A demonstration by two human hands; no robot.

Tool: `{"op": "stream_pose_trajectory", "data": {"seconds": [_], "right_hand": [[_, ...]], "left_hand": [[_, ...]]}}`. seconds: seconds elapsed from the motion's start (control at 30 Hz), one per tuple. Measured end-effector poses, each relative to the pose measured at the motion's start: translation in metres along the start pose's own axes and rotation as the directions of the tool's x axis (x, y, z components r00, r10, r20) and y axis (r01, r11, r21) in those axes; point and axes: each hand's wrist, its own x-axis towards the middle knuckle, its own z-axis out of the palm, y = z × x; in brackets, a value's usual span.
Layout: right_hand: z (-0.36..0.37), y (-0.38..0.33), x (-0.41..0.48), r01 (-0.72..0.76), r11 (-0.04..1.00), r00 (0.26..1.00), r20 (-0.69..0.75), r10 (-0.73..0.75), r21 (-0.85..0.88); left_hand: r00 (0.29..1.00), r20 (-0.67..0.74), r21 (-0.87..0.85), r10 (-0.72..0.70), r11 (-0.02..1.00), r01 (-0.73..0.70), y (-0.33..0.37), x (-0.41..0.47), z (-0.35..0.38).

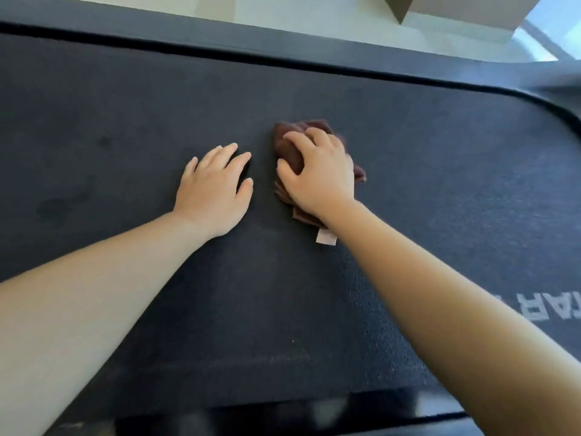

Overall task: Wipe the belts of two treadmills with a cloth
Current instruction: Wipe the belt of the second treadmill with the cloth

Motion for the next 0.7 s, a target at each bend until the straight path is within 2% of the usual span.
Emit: {"op": "stream_pose_trajectory", "data": {"seconds": [0.13, 0.23, 0.4, 0.7], "right_hand": [[-0.006, -0.023, -0.071, 0.047, 0.998, 0.998, -0.039, -0.046, 0.036], [-0.006, -0.027, -0.069, 0.025, 0.998, 0.999, -0.041, -0.023, 0.051], [0.014, -0.030, 0.014, 0.000, 1.000, 1.000, -0.021, 0.001, 0.031], [0.049, -0.017, 0.174, -0.048, 0.997, 0.999, -0.019, 0.050, 0.059]], "left_hand": [[0.991, 0.033, 0.001, 0.129, 0.992, -0.129, -0.028, -0.015, -0.015], [0.995, 0.014, -0.007, 0.097, 0.995, -0.097, -0.031, -0.017, -0.018], [0.997, -0.017, 0.001, 0.080, 0.997, -0.080, -0.030, -0.017, -0.014], [0.999, 0.011, -0.014, 0.046, 0.999, -0.046, -0.029, -0.017, -0.017]]}}
